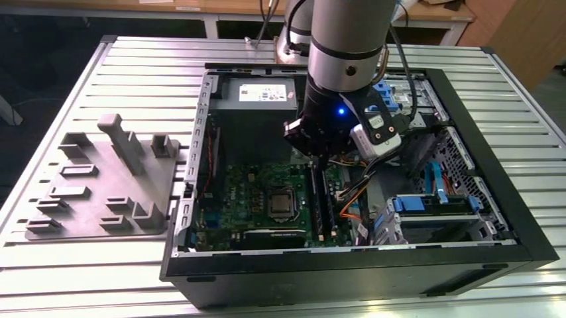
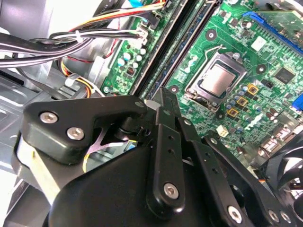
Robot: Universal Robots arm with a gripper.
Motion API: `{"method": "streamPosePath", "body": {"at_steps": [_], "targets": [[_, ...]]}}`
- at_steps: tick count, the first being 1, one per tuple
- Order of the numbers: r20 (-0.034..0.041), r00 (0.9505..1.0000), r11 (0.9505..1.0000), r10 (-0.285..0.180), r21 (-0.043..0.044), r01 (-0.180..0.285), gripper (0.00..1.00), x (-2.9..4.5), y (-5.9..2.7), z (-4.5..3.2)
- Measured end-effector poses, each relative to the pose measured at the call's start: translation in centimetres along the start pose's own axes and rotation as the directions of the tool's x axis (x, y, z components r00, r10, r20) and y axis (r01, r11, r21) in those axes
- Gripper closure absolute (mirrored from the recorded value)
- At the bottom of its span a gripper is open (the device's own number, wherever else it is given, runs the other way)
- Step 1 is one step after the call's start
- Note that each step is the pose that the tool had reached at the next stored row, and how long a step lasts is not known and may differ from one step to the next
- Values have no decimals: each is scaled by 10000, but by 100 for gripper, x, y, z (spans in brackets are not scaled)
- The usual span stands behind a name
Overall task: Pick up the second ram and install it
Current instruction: 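Press down the second ram until it locks into place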
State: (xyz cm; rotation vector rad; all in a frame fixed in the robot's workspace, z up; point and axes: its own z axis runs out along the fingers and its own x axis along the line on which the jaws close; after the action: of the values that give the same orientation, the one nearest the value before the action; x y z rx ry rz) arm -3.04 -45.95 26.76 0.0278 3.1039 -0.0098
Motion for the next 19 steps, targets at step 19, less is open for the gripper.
{"method": "streamPosePath", "body": {"at_steps": [19], "targets": [[0, 10000, 10000, 4, 0, -4, 90, 3, 74, 47]]}}
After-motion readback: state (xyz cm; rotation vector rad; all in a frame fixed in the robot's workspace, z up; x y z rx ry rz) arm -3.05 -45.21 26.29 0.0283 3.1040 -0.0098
